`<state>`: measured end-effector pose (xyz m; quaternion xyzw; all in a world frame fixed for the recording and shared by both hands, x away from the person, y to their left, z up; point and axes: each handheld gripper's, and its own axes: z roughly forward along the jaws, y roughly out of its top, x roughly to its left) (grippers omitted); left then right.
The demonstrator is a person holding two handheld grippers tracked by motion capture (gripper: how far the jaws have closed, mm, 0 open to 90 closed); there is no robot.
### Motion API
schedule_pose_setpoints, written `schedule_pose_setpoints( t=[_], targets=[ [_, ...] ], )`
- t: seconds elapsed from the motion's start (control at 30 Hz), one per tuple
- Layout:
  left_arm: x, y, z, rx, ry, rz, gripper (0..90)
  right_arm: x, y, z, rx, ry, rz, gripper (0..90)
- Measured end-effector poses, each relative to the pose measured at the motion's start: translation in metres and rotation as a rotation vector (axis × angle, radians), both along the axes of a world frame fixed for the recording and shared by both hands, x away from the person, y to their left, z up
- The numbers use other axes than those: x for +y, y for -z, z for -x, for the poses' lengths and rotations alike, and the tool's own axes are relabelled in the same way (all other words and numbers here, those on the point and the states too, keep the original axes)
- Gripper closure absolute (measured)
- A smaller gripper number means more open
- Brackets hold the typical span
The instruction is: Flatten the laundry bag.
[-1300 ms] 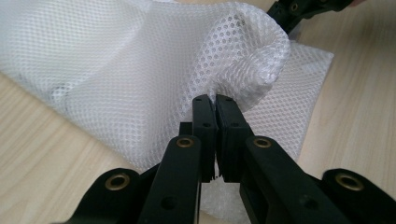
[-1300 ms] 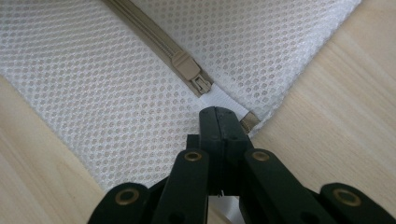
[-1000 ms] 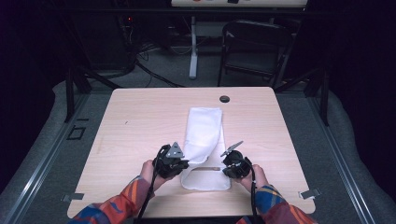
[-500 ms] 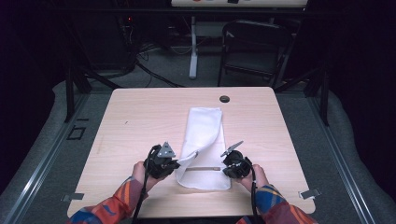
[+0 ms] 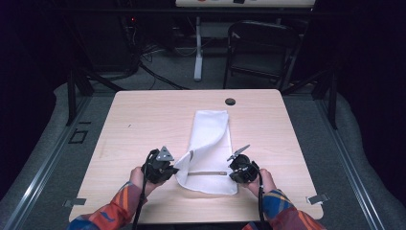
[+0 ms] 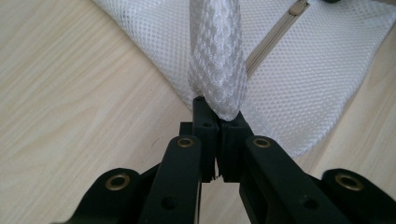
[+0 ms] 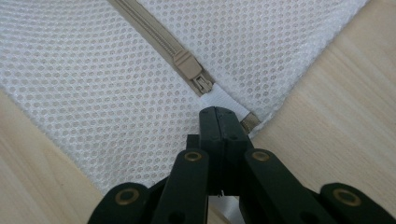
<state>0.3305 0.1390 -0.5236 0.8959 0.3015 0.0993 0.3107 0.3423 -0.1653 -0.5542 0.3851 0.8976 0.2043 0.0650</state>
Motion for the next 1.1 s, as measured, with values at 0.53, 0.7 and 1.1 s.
schedule_pose_setpoints(
  t=[0.53,0.7,1.1],
  targets=[
    [0.008,0.010,0.000,0.067,-0.026,-0.038,88.0,-0.001,0.000,0.000,0.002,-0.001,0.005,90.0],
    [0.009,0.013,-0.001,0.089,-0.038,-0.040,88.0,-0.001,-0.001,0.000,0.003,0.000,0.008,90.0],
    [0.008,0.016,-0.002,0.121,-0.034,-0.052,87.8,-0.004,-0.001,-0.001,0.001,0.011,0.015,90.0]
  ],
)
